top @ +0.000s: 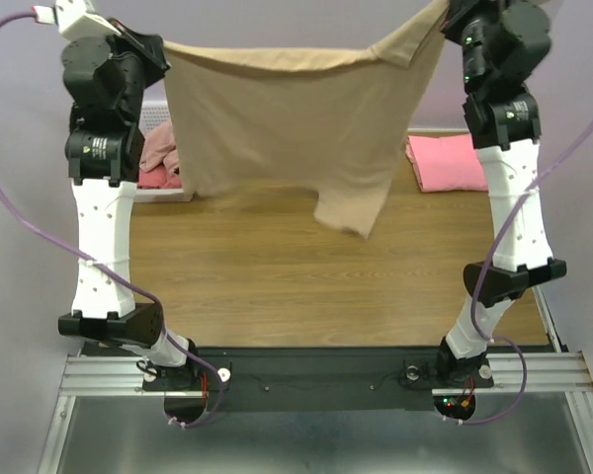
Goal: Fold and stack the t-shirts
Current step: Flatten the tshirt out
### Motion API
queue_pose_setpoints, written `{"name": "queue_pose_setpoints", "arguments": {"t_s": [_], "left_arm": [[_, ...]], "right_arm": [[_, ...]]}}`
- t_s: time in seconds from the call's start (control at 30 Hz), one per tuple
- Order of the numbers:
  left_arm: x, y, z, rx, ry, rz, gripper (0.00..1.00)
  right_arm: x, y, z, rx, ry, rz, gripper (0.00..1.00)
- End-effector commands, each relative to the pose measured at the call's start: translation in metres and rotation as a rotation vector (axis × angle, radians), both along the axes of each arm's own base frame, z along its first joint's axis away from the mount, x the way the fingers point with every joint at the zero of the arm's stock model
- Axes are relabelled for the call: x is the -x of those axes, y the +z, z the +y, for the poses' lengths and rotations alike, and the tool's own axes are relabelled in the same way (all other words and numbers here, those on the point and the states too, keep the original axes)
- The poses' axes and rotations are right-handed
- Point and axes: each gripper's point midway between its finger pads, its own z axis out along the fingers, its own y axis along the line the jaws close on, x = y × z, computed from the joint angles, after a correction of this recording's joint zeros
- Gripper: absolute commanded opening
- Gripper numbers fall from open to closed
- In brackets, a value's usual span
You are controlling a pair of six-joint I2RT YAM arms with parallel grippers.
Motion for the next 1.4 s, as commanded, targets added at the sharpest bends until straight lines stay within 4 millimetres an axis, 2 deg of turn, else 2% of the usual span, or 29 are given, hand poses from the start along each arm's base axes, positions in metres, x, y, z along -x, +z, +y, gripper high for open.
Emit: {"name": "queue_pose_setpoints", "arguments": {"t_s": [0.0, 0.03, 0.13, 0.17, 0.23, 0.27, 0.33, 0.37, 0.4, 0.43, 0.47, 0.5, 0.53, 0.57, 0.6, 0.63, 0.67, 0.73, 0.77, 0.83, 0.87, 0.9, 0.97, 1.0, 1.03, 1.13, 1.2, 1.27, 1.37], "left_arm": [[0.068, 0.113, 0.007, -0.025, 0.006, -0.323, 0.00], [0.070, 0.112, 0.007, -0.026, 0.004, -0.320, 0.00], [0.069, 0.089, 0.006, -0.024, -0.002, -0.293, 0.00], [0.069, 0.071, 0.006, -0.026, -0.005, -0.275, 0.00], [0.068, 0.054, 0.006, -0.020, -0.005, -0.269, 0.00], [0.064, 0.023, 0.005, -0.024, -0.008, -0.216, 0.00], [0.063, -0.007, 0.005, -0.024, -0.009, -0.174, 0.00], [0.063, -0.015, 0.005, -0.015, -0.010, -0.189, 0.00], [0.063, -0.052, 0.005, -0.011, -0.011, -0.130, 0.00], [0.064, -0.085, 0.002, -0.005, -0.025, -0.090, 0.00], [0.066, -0.102, 0.001, 0.007, -0.031, -0.069, 0.00], [0.067, -0.121, -0.001, 0.023, -0.040, -0.044, 0.00], [0.069, -0.134, -0.001, 0.039, -0.041, -0.041, 0.00], [0.074, -0.153, -0.011, 0.067, -0.097, -0.014, 0.00], [0.081, -0.195, -0.013, 0.091, -0.102, 0.054, 0.00], [0.085, -0.213, -0.013, 0.115, -0.104, 0.076, 0.00], [0.096, -0.251, -0.016, 0.154, -0.111, 0.132, 0.00], [0.107, -0.285, -0.015, 0.202, -0.101, 0.186, 0.00], [0.118, -0.312, -0.012, 0.240, -0.075, 0.231, 0.00], [0.130, -0.337, -0.007, 0.275, -0.037, 0.284, 0.00], [0.143, -0.361, -0.007, 0.282, -0.028, 0.340, 0.00], [0.149, -0.373, 0.000, 0.309, 0.018, 0.364, 0.00], [0.168, -0.406, 0.003, 0.344, 0.059, 0.449, 0.00], [0.174, -0.416, 0.004, 0.356, 0.072, 0.476, 0.00], [0.183, -0.429, 0.005, 0.357, 0.082, 0.522, 0.00], [0.197, -0.444, 0.009, 0.402, 0.124, 0.557, 0.00], [0.205, -0.456, 0.010, 0.465, 0.157, 0.576, 0.00], [0.212, -0.467, 0.015, 0.512, 0.213, 0.600, 0.00], [0.217, -0.465, 0.018, 0.527, 0.229, 0.579, 0.00]], "right_arm": [[0.093, 0.123, -0.031, -0.063, -0.051, -0.383, 0.00], [0.094, 0.122, -0.032, -0.061, -0.053, -0.382, 0.00], [0.096, 0.103, -0.033, -0.032, -0.058, -0.326, 0.00], [0.092, 0.085, -0.032, -0.013, -0.057, -0.280, 0.00], [0.092, 0.067, -0.032, 0.001, -0.056, -0.235, 0.00], [0.089, 0.053, -0.030, 0.008, -0.052, -0.202, 0.00], [0.091, 0.015, -0.029, 0.022, -0.041, -0.122, 0.00], [0.094, 0.004, -0.029, 0.022, -0.032, -0.100, 0.01], [0.098, -0.010, -0.029, 0.024, -0.025, -0.075, 0.00], [0.106, -0.046, -0.029, 0.013, -0.013, -0.012, 0.00], [0.114, -0.061, -0.029, 0.004, -0.002, 0.010, 0.01], [0.117, -0.087, -0.028, 0.003, 0.006, 0.054, 0.00], [0.135, -0.116, -0.032, -0.010, 0.012, 0.088, 0.00], [0.142, -0.137, -0.031, -0.034, 0.022, 0.117, 0.00], [0.152, -0.151, -0.032, -0.041, 0.031, 0.128, 0.00], [0.161, -0.167, -0.032, -0.049, 0.041, 0.152, 0.00], [0.177, -0.197, -0.035, -0.077, 0.042, 0.185, 0.00], [0.192, -0.235, -0.035, -0.096, 0.056, 0.263, 0.01], [0.203, -0.255, -0.032, -0.118, 0.083, 0.291, 0.00], [0.217, -0.296, -0.029, -0.130, 0.098, 0.406, 0.00], [0.223, -0.312, -0.028, -0.160, 0.102, 0.449, 0.00], [0.236, -0.348, -0.031, -0.168, 0.080, 0.558, 0.00], [0.250, -0.380, -0.031, -0.234, 0.059, 0.664, 0.00], [0.262, -0.406, -0.032, -0.238, 0.050, 0.752, 0.00], [0.270, -0.415, -0.029, -0.253, 0.065, 0.785, 0.00], [0.289, -0.433, -0.023, -0.330, 0.079, 0.851, 0.00], [0.298, -0.438, -0.016, -0.462, 0.069, 0.880, 0.01], [0.304, -0.438, -0.010, -0.514, 0.098, 0.877, 0.00], [0.308, -0.433, -0.021, -0.541, 0.034, 0.847, 0.00]]}}
